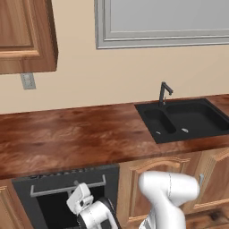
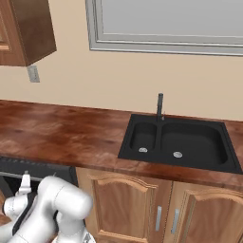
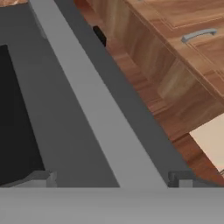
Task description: Pick up the cup and bowl from the counter, place them in the dishwasher, and close the dishwasher door.
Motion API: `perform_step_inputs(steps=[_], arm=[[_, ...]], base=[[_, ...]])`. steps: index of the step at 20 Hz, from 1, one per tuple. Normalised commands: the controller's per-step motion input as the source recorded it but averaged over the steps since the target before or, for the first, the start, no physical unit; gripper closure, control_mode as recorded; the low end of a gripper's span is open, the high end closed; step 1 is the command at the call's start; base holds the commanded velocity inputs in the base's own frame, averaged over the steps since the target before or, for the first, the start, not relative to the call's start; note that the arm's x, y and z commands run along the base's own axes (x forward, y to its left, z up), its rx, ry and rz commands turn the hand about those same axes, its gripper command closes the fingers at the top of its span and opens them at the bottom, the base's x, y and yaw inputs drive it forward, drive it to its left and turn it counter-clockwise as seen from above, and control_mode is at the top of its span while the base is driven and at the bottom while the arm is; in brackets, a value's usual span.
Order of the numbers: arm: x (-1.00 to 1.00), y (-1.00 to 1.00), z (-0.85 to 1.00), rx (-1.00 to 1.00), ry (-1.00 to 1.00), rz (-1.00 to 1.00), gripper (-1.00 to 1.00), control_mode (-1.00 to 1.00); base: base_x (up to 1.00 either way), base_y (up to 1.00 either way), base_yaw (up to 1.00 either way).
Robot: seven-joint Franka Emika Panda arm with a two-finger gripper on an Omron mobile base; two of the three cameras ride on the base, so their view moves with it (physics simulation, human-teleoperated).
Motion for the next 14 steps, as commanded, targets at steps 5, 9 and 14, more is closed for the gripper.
perform_step_inputs(steps=[5, 9, 14], arm=[[0.53, 0.05, -0.59, 0.09, 0.00, 0.05, -1.00, -1.00], [0.58, 0.01, -0.56, 0.08, 0.00, 0.04, -1.00, -1.00], [0.81, 0.00, -0.60, 0.05, 0.00, 0.00, -1.00, -1.00]], base=[[0.00, 0.00, 0.00], [0.00, 0.00, 0.00], [0.00, 0.00, 0.00]])
